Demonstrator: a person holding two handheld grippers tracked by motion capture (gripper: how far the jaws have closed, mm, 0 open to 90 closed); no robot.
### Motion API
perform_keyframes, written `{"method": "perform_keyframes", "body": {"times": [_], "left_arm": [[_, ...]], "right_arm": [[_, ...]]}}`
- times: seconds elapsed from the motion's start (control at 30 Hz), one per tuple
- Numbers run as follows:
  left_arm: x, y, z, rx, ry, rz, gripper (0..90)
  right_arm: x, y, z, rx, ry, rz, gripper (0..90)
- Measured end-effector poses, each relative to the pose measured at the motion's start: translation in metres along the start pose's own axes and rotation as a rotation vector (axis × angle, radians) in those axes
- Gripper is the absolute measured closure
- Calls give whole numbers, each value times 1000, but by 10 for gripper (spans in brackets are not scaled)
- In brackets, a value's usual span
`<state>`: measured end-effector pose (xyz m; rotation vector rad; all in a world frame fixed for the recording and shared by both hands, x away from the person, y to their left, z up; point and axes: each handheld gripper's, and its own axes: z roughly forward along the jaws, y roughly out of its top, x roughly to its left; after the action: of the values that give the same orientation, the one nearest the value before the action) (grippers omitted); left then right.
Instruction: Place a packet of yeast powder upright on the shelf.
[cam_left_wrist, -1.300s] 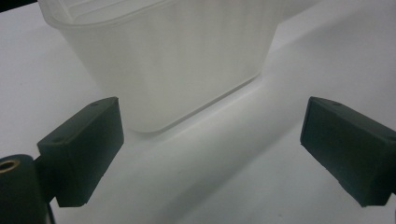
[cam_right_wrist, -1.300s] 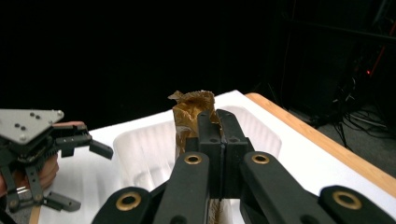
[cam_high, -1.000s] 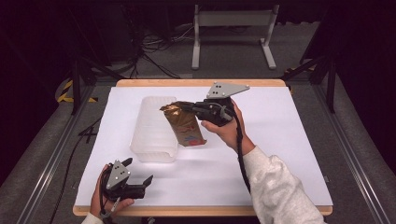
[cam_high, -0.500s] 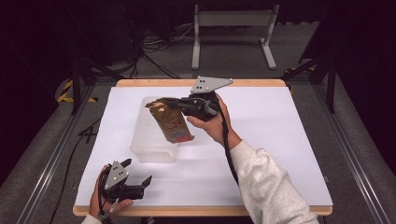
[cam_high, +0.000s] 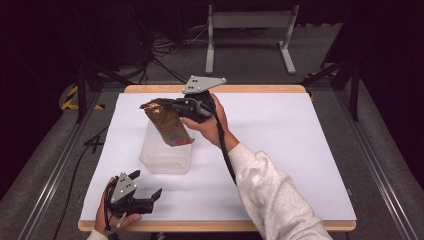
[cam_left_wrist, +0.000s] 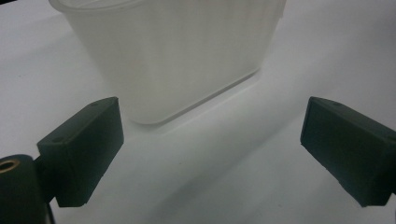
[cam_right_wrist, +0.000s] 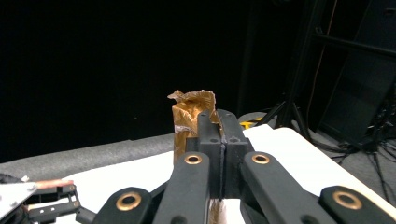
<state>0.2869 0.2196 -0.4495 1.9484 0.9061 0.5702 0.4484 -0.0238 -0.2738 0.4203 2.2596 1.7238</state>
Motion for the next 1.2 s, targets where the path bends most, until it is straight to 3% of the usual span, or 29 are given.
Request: {"method": "perform_keyframes", "body": {"times": [0.33,0.63,0.97,1.2], "left_arm": [[0,-1,-2,-4,1,-3,69],[0,-1,-2,-5,-8,-3,69],[0,-2,-3,-2,-6,-8,68],[0,-2,-3,-4,2,-2,69]], "right_arm": [[6,-2,29,21,-28,-3,898],[8,-8,39,34,-21,-8,898],[6,-30,38,42,-8,30,898],[5,-43,30,67,-13,25,897]]}}
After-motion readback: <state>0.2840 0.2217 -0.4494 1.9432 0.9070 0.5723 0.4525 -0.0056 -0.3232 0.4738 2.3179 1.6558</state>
